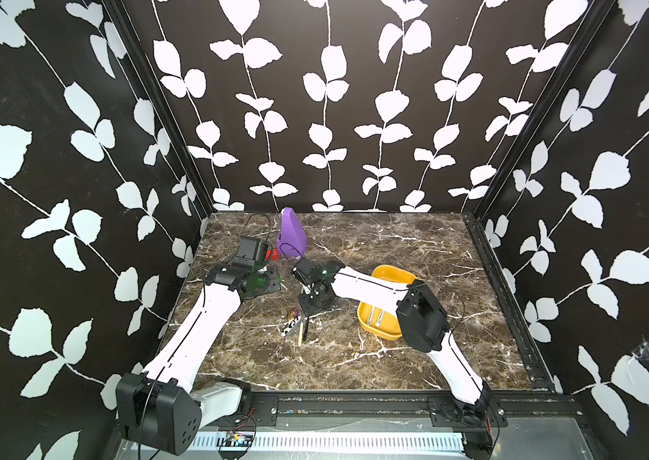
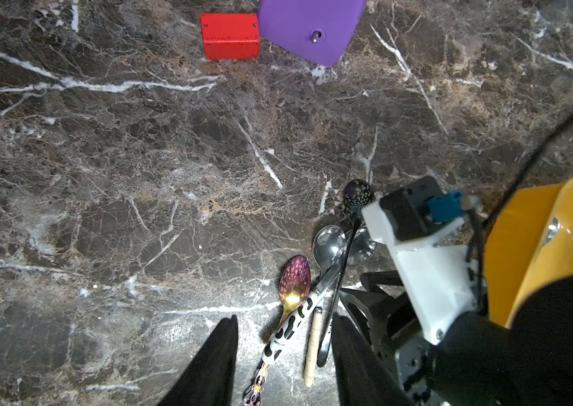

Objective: Put the spoon into the storage box
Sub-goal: Pick up the spoon from the center of the board.

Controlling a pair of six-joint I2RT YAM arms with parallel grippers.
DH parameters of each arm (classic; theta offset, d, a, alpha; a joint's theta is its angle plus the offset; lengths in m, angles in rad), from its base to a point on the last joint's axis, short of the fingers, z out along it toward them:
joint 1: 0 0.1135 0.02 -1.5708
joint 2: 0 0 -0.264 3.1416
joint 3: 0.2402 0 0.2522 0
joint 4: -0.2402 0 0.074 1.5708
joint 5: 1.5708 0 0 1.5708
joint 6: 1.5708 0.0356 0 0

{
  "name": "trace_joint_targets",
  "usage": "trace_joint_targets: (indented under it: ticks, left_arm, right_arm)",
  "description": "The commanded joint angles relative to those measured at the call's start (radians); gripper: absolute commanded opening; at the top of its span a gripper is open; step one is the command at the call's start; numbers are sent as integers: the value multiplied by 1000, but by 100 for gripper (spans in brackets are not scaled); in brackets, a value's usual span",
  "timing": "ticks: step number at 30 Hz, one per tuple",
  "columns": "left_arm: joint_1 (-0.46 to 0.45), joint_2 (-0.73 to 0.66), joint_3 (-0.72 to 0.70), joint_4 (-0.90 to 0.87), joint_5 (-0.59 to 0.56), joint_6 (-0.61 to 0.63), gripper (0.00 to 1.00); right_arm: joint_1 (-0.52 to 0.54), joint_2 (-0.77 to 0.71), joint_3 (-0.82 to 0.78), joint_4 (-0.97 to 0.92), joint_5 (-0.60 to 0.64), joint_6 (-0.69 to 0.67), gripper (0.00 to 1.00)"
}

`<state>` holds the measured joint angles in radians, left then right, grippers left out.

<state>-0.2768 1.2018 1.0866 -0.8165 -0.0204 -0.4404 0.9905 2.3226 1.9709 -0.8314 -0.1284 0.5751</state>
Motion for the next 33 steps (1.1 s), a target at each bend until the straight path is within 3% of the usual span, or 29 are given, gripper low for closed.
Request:
trace_joint_targets:
  ticks: [1,10,18,24,33]
  left_arm:
    - [8,-31,-17,-13,-11,16,49]
    - [8,-24,-18,-7,-10,20,49]
    - [8,-18,-21,-1,-10,23,49]
    - [8,-13,-38,13,2,19,49]
    - [8,-33,-56,25,20,22,49]
  right_arm:
    - [13,51,68,-83,8,-7,33]
    - [20,134,157,-204,81,-37,33]
    - [16,95,111,-281,324,-44,24]
    - [15,82,68,-195,220,-66,22]
    - [-4,72,64,-98,169,-83,22]
